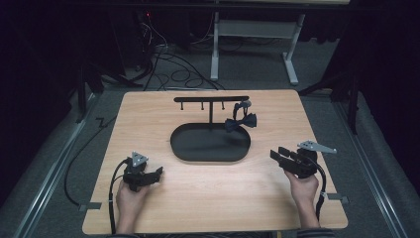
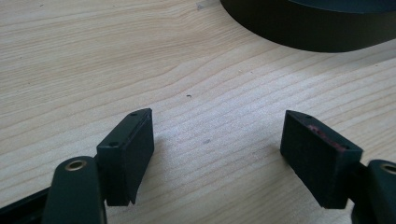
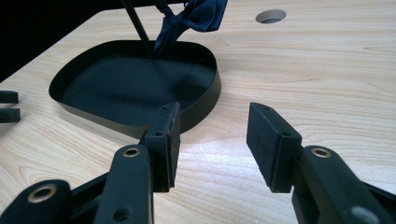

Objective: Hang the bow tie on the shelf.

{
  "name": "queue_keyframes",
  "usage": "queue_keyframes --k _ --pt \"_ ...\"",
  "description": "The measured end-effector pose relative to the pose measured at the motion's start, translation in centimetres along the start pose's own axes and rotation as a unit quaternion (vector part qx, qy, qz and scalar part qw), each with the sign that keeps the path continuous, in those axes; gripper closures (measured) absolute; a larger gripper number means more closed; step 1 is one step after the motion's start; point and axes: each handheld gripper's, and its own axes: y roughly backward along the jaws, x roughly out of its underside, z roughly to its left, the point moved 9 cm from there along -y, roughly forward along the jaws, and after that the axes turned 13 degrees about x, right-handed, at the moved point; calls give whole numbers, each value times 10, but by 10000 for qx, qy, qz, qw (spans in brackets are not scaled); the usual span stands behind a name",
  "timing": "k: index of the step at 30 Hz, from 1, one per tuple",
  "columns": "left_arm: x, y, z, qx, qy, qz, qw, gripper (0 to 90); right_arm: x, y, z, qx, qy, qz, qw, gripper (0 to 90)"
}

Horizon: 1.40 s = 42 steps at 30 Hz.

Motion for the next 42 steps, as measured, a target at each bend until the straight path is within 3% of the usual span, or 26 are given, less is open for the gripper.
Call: queue_keyframes --k 26,42 --pt "0 0 0 0 0 -1 10000 263 21 -15 6 9 15 215 9998 552" --pt "0 0 0 6 1 6 10000 263 36 -25 10 125 251 365 9989 558"
